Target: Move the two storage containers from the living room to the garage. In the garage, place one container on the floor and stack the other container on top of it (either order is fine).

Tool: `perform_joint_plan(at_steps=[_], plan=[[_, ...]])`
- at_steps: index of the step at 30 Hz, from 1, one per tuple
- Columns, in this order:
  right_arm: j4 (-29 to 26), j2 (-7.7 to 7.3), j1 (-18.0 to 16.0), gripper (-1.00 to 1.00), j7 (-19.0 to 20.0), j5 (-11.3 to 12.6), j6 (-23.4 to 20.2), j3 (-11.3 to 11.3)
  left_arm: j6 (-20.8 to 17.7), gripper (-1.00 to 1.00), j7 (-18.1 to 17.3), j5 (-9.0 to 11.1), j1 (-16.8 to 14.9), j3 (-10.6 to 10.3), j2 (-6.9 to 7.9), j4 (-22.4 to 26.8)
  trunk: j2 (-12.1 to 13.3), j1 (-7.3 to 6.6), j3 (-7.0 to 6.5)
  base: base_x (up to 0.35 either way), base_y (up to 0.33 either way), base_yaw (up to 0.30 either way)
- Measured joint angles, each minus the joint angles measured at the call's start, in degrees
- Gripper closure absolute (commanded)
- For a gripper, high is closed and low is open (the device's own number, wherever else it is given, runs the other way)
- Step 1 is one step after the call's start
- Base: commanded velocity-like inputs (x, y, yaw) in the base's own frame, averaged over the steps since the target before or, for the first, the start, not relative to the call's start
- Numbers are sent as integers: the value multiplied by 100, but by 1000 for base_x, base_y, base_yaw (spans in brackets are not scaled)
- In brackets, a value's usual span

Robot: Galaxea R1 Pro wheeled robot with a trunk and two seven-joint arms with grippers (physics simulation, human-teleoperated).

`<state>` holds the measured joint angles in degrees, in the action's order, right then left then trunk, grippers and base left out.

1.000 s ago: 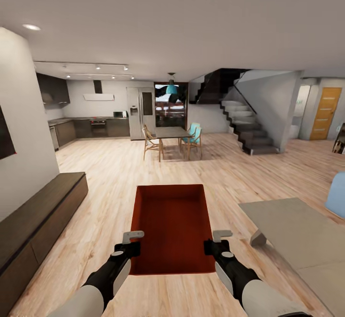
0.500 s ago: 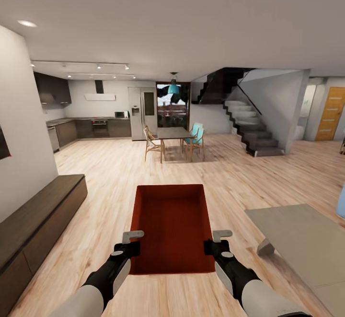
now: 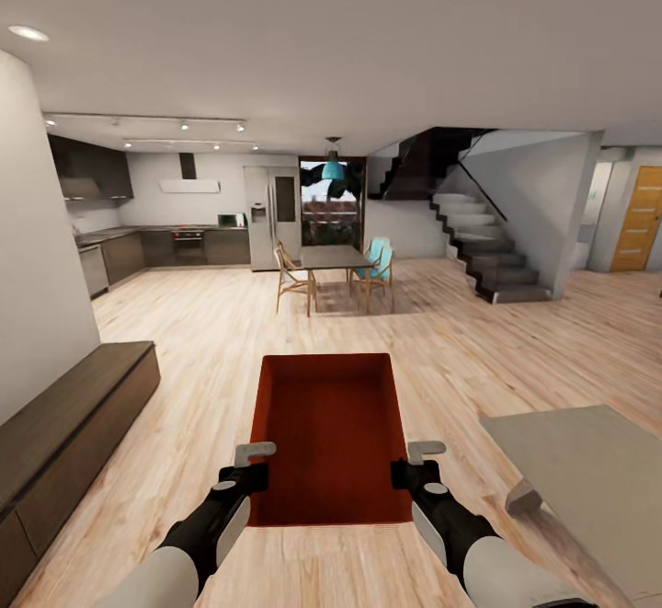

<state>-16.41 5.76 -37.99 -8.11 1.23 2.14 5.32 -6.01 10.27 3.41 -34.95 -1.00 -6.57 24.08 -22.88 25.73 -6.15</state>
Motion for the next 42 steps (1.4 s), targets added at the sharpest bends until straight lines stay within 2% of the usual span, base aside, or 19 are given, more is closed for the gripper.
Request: perform_joint_plan(at_steps=[42], plan=[[0, 37, 0, 100, -61, -16, -3, 7, 18, 100, -57, 20, 0, 4, 38, -15, 0, 0, 0, 323, 0, 0]])
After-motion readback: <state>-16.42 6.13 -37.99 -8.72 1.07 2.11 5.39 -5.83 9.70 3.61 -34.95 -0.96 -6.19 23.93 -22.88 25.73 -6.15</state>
